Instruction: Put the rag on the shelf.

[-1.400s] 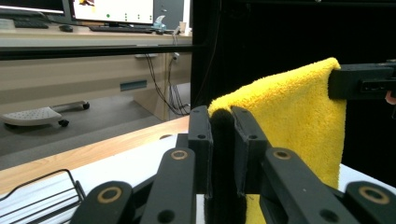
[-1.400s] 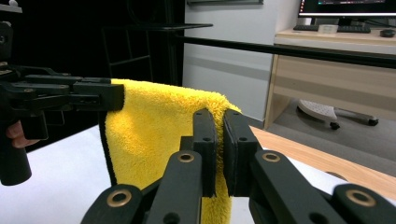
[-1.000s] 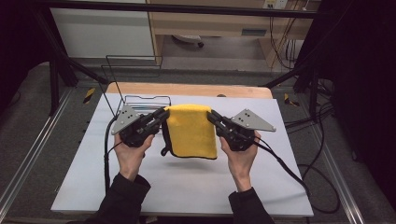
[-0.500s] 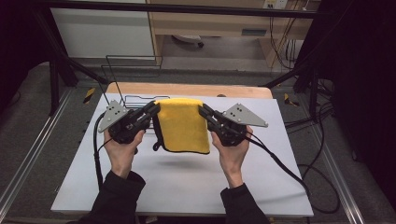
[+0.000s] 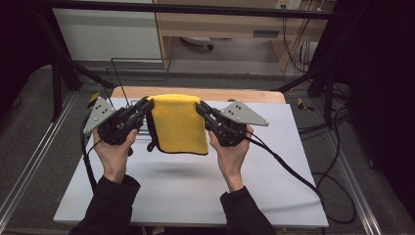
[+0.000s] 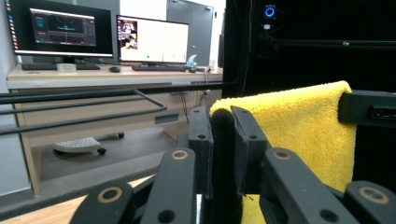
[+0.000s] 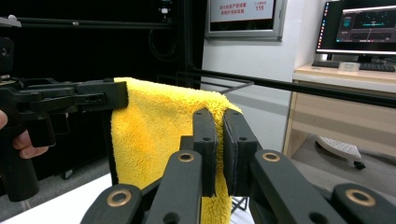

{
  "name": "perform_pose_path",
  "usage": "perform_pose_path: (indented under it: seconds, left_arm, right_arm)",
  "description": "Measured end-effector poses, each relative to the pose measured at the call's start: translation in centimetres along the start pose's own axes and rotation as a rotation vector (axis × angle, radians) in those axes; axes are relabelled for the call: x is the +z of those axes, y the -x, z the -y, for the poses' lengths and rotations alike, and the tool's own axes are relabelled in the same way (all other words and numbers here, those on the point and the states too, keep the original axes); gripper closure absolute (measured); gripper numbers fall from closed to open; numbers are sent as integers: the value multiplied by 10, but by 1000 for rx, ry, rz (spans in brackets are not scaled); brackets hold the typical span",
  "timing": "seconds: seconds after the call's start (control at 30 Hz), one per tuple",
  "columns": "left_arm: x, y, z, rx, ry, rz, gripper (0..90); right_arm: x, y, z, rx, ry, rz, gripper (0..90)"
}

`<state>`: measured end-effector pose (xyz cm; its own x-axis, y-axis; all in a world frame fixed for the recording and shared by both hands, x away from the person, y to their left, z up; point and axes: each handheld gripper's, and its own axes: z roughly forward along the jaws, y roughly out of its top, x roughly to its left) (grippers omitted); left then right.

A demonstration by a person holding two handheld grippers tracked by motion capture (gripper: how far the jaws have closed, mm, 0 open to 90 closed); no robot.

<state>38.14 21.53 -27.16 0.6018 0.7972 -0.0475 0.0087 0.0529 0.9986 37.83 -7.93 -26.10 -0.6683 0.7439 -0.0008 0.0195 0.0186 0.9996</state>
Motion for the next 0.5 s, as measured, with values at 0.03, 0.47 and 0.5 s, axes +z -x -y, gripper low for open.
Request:
perform_pose_path:
  seconds: [0.03,0.47,0.5]
  left_arm:
    - [-1,-1,-1,0,4,-4,789]
    - [-14,-18,-17,9,51,-41,789]
    - [-14,-19,-19,11,54,-44,789]
  right_arm:
    - [2,-1,-1,2,1,-2,850]
    - [22,-15,-17,-6,33,-18,850]
    - [23,-15,-17,-6,36,-18,850]
